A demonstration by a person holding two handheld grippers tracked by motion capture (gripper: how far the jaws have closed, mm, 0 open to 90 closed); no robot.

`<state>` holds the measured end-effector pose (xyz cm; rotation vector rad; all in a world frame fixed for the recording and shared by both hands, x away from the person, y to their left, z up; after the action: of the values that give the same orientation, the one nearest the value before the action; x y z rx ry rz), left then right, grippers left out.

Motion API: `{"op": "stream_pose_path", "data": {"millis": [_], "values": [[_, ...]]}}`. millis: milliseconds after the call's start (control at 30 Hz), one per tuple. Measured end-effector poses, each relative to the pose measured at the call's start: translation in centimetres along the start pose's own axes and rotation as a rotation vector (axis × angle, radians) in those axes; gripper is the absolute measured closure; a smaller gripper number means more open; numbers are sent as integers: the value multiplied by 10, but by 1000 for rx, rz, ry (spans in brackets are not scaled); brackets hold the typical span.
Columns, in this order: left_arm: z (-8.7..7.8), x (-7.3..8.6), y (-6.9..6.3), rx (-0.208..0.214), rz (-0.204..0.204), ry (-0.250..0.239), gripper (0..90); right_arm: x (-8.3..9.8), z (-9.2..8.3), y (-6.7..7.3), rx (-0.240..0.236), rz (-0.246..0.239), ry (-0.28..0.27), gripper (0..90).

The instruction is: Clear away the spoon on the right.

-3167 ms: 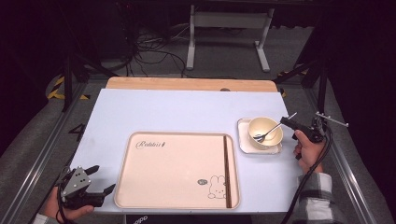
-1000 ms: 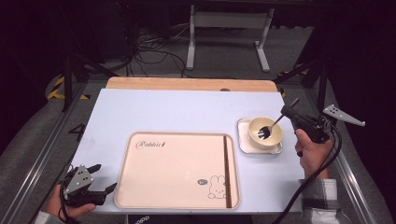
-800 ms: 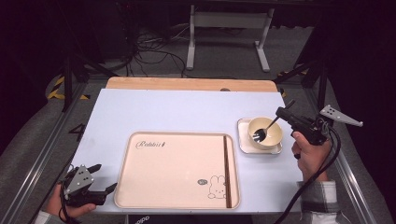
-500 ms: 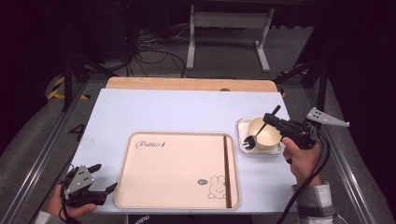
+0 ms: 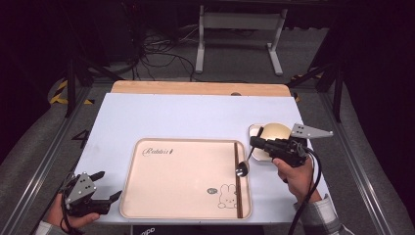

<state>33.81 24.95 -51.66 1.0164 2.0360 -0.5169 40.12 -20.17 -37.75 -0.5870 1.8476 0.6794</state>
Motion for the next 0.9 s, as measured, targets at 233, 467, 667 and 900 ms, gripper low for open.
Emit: {"op": "stream_pose_path", "data": {"millis": [233,467,667,900], "values": [[0,-1,1,0,4,-3,150,34,27,30,-97,-13,133,900],[4,-1,-3,3,26,16,149,57,36,45,-162,5,219,900],[3,-2,-3,-5,19,17,149,62,42,45,-161,24,237,892],[4,-1,-3,-7,29,26,149,72,58,31,-78,19,278,847]]}}
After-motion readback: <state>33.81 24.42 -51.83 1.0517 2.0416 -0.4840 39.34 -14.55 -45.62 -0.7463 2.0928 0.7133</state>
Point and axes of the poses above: each handheld gripper's, and its own axes: z roughly forward along the jaws, x roughly out of its underside, y roughly to its left, the point moved 9 cm from there along z, roughly forward along the jaws, and after that the axes turned 13 degrees about x, right-handed, at the moved point
